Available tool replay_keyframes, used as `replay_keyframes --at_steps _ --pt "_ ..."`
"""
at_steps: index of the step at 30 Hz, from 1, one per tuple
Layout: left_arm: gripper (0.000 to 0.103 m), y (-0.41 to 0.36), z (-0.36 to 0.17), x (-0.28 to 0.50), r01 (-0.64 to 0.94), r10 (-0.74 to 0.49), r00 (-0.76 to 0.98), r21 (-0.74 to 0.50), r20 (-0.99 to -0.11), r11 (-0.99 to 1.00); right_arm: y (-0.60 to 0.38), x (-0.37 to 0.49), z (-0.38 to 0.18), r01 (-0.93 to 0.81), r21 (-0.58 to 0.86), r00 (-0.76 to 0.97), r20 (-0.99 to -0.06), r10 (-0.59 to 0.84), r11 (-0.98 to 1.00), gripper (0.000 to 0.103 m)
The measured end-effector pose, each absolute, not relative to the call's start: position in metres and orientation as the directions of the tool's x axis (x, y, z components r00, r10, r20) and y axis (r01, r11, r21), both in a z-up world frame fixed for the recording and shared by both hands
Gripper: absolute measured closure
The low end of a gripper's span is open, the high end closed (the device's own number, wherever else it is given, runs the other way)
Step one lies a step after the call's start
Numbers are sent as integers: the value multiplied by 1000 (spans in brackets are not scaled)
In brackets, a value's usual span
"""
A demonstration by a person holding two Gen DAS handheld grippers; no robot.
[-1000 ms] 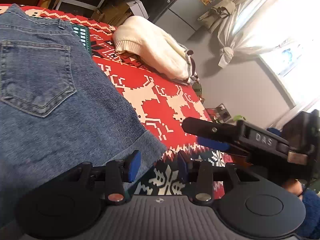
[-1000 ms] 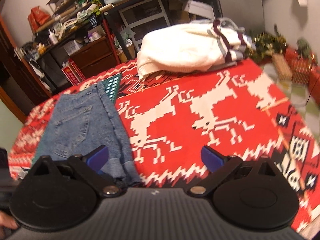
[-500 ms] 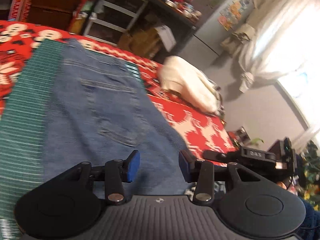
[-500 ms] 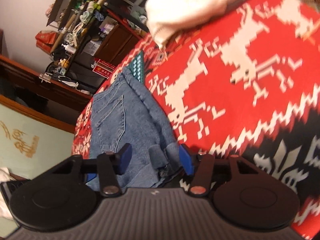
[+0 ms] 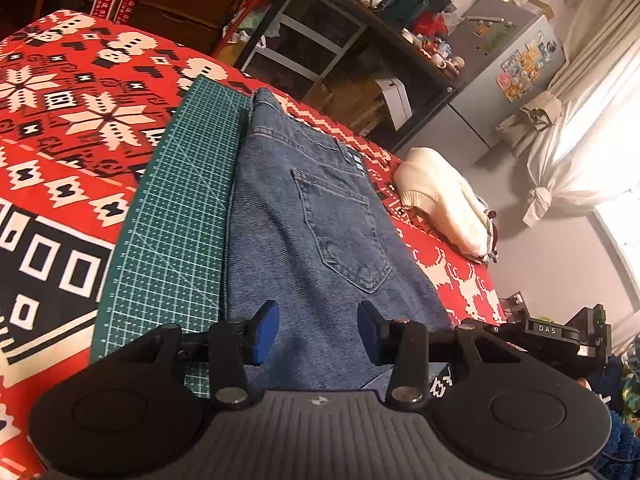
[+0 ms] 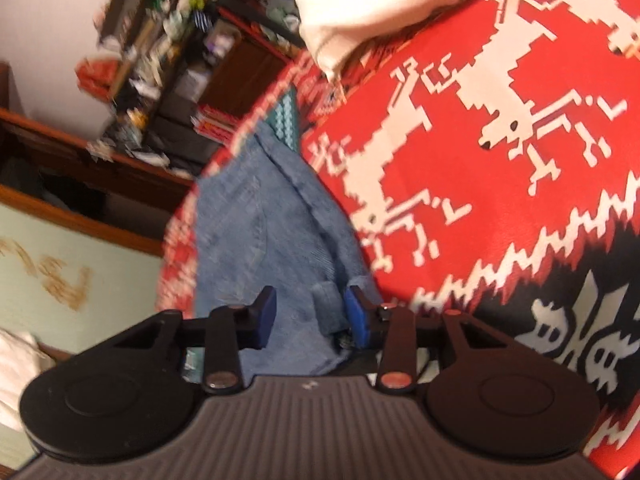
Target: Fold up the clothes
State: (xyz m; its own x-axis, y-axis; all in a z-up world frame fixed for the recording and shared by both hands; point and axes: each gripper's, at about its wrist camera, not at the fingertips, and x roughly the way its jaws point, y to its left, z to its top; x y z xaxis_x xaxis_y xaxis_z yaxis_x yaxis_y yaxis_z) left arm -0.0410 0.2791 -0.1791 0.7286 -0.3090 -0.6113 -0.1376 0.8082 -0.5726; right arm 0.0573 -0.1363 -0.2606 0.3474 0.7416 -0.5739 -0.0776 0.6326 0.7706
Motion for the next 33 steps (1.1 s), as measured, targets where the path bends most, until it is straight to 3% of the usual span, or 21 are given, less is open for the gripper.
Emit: replay_keyframes --at_steps 8,17,27,30,32,33 --pt "60 287 -177 -50 -157 -292 726 -564 -622 811 -151 65 -268 -26 793 337 -567 752 609 60" --pt "60 304 -182 -67 -231 -275 688 -562 -672 794 -146 67 -269 -67 816 298 -532 792 574 60" --pt "60 304 -187 -69 -240 -287 674 -570 -681 786 -115 87 -277 -128 781 283 -563 777 612 58" --pt "60 303 -186 -69 -232 -286 673 -561 -683 795 -105 91 -277 -153 759 282 -581 764 633 68" --pt "60 302 -186 -70 -229 -285 673 -559 -682 797 -97 88 -272 -189 714 293 -615 732 675 94" --pt "60 302 -186 -70 -229 -286 673 -559 -683 797 -93 86 -270 -206 690 299 -631 716 694 94"
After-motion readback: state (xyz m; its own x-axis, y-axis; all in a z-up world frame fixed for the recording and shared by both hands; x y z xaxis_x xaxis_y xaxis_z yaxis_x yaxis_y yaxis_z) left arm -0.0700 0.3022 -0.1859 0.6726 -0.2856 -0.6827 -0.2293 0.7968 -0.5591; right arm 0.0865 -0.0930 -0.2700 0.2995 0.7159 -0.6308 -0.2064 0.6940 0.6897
